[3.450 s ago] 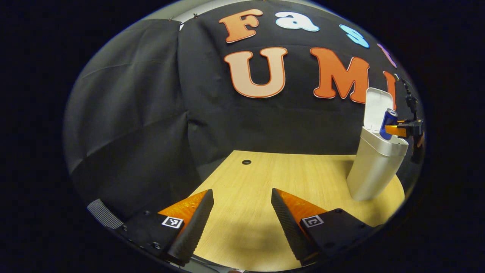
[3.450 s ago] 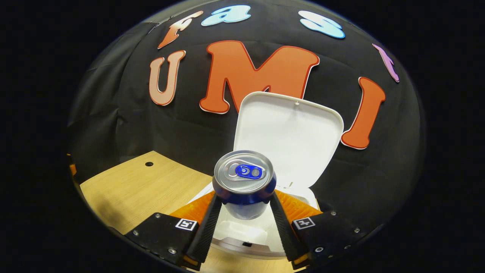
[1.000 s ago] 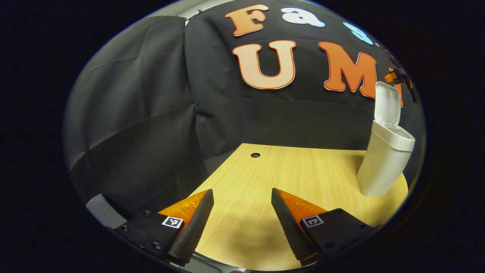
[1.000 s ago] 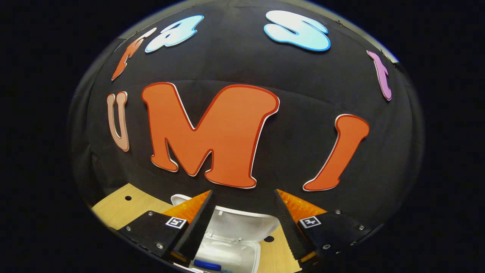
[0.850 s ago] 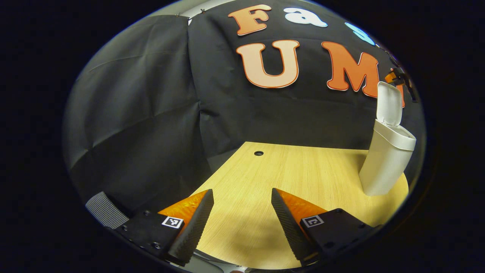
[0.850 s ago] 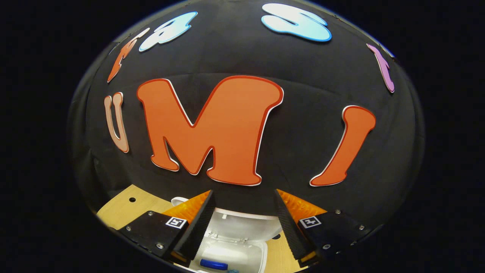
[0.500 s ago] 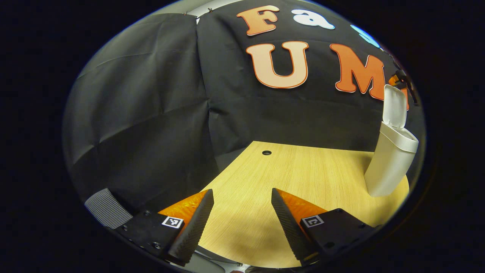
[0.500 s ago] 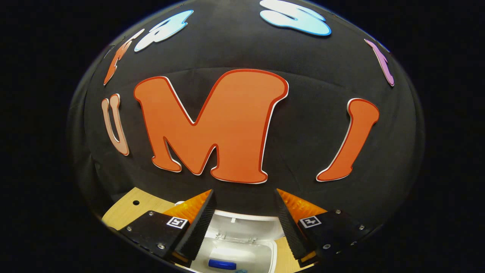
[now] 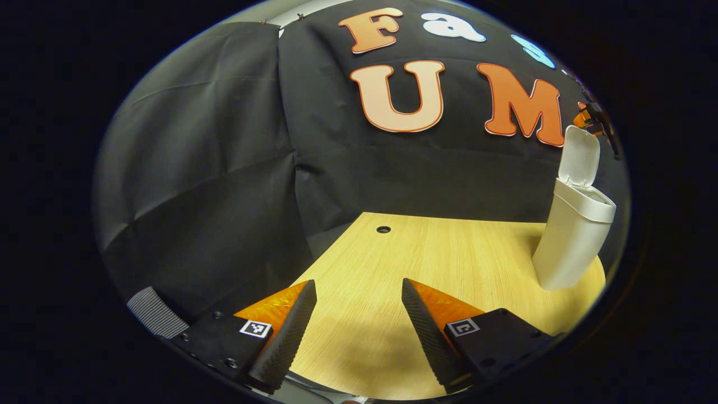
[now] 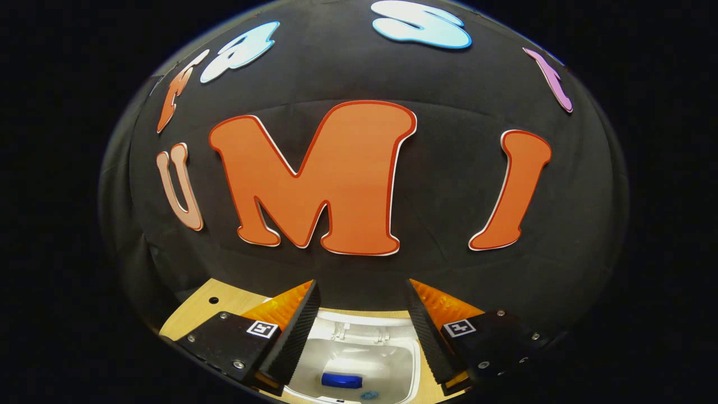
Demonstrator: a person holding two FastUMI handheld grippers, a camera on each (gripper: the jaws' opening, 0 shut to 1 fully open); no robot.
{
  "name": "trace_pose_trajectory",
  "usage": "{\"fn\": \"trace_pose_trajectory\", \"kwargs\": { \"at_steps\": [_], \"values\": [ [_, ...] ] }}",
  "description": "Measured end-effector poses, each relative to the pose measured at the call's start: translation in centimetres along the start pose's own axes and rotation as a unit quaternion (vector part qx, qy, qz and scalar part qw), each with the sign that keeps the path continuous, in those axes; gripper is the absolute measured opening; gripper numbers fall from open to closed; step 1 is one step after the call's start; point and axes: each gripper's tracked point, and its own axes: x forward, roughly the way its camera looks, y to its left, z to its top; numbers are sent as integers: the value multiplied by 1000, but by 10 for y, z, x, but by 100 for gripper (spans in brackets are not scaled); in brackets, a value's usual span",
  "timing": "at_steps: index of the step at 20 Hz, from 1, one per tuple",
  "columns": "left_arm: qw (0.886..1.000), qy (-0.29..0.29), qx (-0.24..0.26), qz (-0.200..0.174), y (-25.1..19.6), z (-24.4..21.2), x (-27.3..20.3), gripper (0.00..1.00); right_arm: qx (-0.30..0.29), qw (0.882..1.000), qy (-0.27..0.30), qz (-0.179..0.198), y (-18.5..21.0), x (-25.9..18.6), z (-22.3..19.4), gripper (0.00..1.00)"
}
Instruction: Press the lid of the desktop garbage bin to open it, pick up the crumpled paper on the desktop and throw it into the bin, then pick up the pop can on the desktop and drop it into the bin, and finally close the garbage bin lid.
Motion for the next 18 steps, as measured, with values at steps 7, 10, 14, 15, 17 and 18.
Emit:
{"fn": "trace_pose_trajectory", "kwargs": {
  "at_steps": [7,10,14,15,17,18],
  "values": [
    [1000,-1,10,-18,-5,1,2,97,-4,999,40,0,3,-5,-43,92],
    [999,-2,18,-29,-8,1,3,98,1,999,51,3,6,-12,-59,92],
    [998,-2,29,-47,-14,3,4,98,-5,998,63,6,10,-19,-85,92],
    [998,-2,32,-52,-16,3,4,98,-6,998,68,7,11,-21,-92,92],
    [997,-5,40,-65,-19,4,4,97,-4,997,78,7,13,-23,-107,92],
    [996,-6,45,-70,-21,4,5,98,-1,997,81,7,14,-24,-113,92]
  ]
}}
